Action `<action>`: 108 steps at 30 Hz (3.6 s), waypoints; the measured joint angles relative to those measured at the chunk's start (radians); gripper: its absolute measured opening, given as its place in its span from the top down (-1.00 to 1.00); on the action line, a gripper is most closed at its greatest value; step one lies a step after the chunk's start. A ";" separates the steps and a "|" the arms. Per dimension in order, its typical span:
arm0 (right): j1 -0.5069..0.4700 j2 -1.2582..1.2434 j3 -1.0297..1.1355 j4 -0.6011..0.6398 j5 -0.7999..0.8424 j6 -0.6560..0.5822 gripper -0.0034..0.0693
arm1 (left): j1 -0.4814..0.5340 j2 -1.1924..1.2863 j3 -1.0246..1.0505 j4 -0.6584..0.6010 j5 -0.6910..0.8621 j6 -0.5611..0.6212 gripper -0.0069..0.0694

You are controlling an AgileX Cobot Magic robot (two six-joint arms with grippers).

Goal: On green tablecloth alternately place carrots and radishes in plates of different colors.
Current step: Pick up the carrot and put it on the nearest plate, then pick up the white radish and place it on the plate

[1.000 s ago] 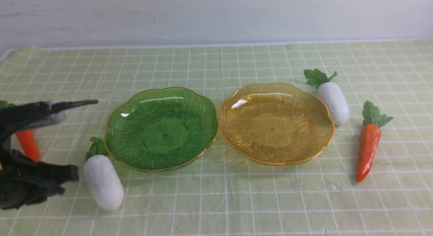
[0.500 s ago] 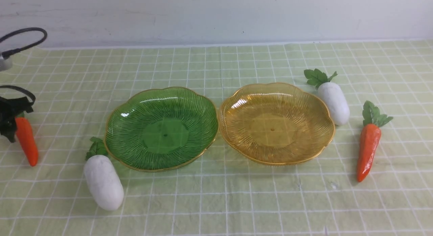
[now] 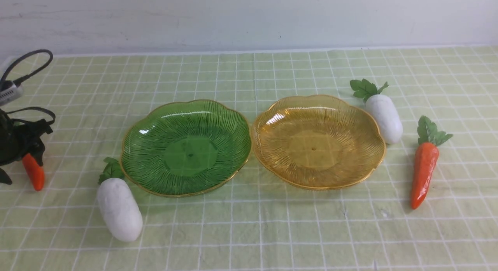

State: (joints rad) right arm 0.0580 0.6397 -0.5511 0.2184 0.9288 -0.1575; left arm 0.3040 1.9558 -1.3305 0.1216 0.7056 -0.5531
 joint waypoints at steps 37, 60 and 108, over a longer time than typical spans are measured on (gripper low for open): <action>0.000 0.000 0.000 0.051 -0.027 -0.003 0.94 | -0.400 -0.162 -0.087 -0.247 0.181 0.355 0.28; 0.000 0.000 0.000 0.052 -0.028 -0.003 0.93 | -0.435 -0.179 -0.223 -0.021 0.501 0.365 -0.63; 0.000 0.000 0.011 0.097 -0.061 -0.024 0.93 | -0.387 -0.268 -0.071 -0.070 0.502 0.353 -0.37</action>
State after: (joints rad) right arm 0.0580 0.6397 -0.5397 0.3159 0.8674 -0.1818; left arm -0.0832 1.6873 -1.4012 0.0515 1.2076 -0.2000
